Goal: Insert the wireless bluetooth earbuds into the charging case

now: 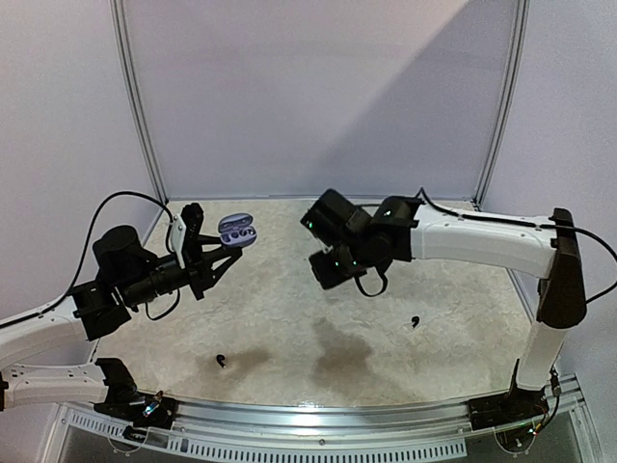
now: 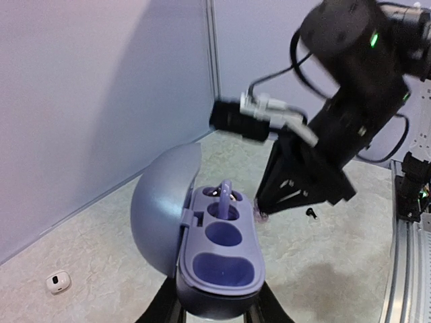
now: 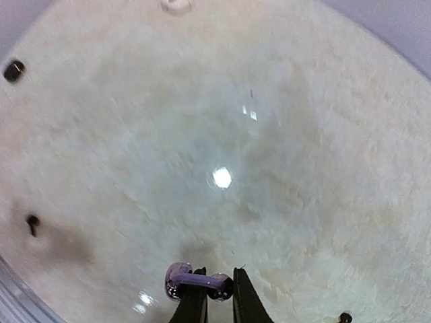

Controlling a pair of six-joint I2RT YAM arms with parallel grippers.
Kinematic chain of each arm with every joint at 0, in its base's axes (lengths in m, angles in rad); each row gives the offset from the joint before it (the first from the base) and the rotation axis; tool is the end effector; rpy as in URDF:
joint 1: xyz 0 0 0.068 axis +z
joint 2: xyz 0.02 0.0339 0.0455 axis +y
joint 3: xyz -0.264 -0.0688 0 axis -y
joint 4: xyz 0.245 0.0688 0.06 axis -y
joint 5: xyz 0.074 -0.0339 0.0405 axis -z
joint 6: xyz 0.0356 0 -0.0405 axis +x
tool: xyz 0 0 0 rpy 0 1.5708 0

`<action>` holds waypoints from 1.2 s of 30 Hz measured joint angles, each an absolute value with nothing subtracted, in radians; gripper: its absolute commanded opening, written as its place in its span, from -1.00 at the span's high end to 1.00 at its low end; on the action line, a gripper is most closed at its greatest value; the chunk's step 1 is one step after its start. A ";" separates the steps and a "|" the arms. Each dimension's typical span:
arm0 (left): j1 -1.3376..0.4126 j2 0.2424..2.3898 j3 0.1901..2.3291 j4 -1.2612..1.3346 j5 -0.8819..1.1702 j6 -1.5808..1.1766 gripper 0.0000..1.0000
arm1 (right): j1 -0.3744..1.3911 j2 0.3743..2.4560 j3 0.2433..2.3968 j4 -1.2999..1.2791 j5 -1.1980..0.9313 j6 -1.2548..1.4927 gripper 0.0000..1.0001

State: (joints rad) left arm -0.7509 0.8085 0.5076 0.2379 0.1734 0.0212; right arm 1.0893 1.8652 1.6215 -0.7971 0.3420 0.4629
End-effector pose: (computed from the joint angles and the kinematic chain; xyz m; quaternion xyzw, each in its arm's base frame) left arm 0.1408 -0.1398 0.2823 0.3284 0.6505 -0.3023 0.6145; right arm 0.1973 0.3518 0.2725 -0.2506 0.9185 0.0636 0.2992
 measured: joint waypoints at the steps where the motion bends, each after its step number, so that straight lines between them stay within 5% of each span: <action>1: -0.755 0.812 0.508 0.246 0.167 0.023 1.00 | 1.101 1.854 1.670 -0.784 0.368 0.471 0.91; 15: -0.852 0.903 0.531 0.278 0.012 0.034 1.00 | 1.335 1.881 2.018 -0.641 0.685 0.416 0.95; 36: -0.884 0.932 0.557 0.280 -0.065 0.034 1.00 | 1.356 2.018 2.090 -0.605 0.706 0.332 0.92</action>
State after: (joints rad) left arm -0.8837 0.9318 0.5571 0.2802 -0.0647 0.0338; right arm 1.3560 2.0182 2.0899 -0.6048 0.7055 0.3321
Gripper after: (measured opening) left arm 0.271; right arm 0.104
